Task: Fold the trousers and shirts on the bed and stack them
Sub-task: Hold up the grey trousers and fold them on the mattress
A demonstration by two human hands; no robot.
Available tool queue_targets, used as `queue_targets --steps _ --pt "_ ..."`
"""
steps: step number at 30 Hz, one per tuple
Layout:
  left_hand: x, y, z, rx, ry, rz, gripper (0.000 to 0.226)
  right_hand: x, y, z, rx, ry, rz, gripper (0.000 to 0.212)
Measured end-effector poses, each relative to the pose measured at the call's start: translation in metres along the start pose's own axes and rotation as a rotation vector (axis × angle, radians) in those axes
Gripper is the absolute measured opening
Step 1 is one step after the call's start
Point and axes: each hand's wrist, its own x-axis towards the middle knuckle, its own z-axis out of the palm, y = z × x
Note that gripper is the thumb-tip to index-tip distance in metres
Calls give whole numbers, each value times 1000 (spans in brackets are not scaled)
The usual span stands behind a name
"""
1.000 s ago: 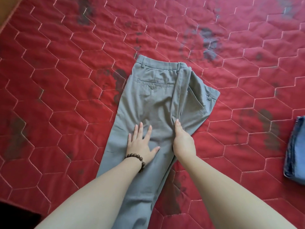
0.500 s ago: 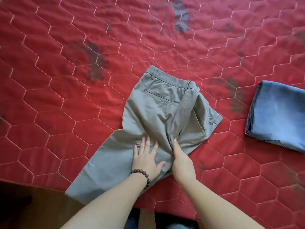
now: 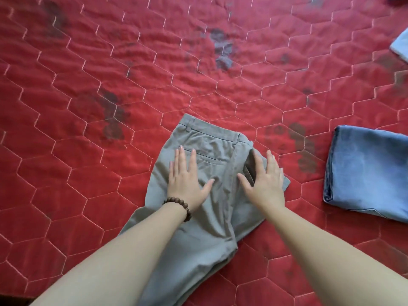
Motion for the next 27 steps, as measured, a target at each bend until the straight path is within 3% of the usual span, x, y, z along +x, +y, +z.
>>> queue_targets --steps 8,13,17,20,24,27 --pt "91 -30 6 88 -2 -177 112 64 -2 18 -46 -246 -29 89" --pt "93 -26 14 101 121 -116 106 63 -10 41 -112 -185 16 88" --pt "95 -24 8 -155 119 -197 104 60 -14 43 -106 -160 25 85" --pt "91 -22 4 -235 116 -258 84 58 -17 40 -83 -172 33 81" --pt "66 -7 -5 -257 117 -145 32 43 -26 28 -5 -214 34 76" --pt "38 14 -16 -350 78 -110 19 21 -37 8 163 -274 -1 68"
